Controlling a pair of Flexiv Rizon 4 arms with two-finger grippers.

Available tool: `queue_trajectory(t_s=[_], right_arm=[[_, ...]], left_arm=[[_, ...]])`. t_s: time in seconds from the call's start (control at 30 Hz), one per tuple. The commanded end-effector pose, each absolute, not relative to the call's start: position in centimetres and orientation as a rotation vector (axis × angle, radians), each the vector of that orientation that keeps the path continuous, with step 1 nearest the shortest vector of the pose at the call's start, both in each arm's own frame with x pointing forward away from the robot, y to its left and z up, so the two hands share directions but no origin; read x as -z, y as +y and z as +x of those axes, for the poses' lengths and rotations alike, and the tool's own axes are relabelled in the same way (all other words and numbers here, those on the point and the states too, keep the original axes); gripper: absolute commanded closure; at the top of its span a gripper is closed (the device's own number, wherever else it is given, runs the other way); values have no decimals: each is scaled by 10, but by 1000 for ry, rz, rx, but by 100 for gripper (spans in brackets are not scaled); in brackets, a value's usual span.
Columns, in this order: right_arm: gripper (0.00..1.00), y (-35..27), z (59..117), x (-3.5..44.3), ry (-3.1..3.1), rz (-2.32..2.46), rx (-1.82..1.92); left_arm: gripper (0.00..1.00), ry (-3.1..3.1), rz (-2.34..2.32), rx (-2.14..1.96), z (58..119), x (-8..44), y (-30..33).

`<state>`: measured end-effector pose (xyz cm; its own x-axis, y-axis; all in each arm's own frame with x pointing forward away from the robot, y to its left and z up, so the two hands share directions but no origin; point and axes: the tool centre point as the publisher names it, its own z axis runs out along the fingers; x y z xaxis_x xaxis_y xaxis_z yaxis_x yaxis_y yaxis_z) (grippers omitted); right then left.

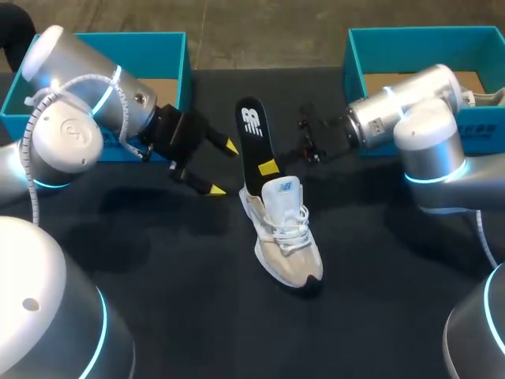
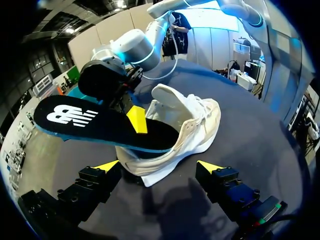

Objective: Take the shoe out of the shoebox, open the shoe tongue, remove and reinsert the insole, then place the shoe into the shoebox

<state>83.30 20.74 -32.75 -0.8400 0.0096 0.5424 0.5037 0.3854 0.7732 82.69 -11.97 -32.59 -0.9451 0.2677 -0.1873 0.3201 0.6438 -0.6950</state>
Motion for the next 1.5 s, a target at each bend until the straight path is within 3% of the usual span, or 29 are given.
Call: queue_trajectory(t_s=[0.03, 0.87, 0.9, 0.93, 0.97, 1.03, 1.27, 1.5], right_arm=[[100, 209, 833, 332, -2194, -439, 1428], [100, 191, 790, 361, -2136, -507, 1271], [97, 191, 791, 360, -2142, -507, 1274], [82, 191, 792, 357, -2153, -506, 1279], [75, 192, 794, 355, -2160, -503, 1281], [71, 193, 796, 351, -2180, -497, 1276], [65, 195, 804, 338, -2217, -470, 1300], [68, 201, 817, 336, -2221, -425, 1298]], left_arm=[[0, 2777, 486, 1191, 824, 324, -118], [0, 2778, 495, 1196, 822, 327, -119], [0, 2778, 497, 1198, 822, 327, -119], [0, 2778, 498, 1200, 821, 328, -120], [0, 2778, 500, 1202, 821, 329, -121], [0, 2778, 504, 1207, 820, 329, -122], [0, 2777, 506, 1210, 819, 329, -122], [0, 2782, 498, 1203, 818, 329, -119]])
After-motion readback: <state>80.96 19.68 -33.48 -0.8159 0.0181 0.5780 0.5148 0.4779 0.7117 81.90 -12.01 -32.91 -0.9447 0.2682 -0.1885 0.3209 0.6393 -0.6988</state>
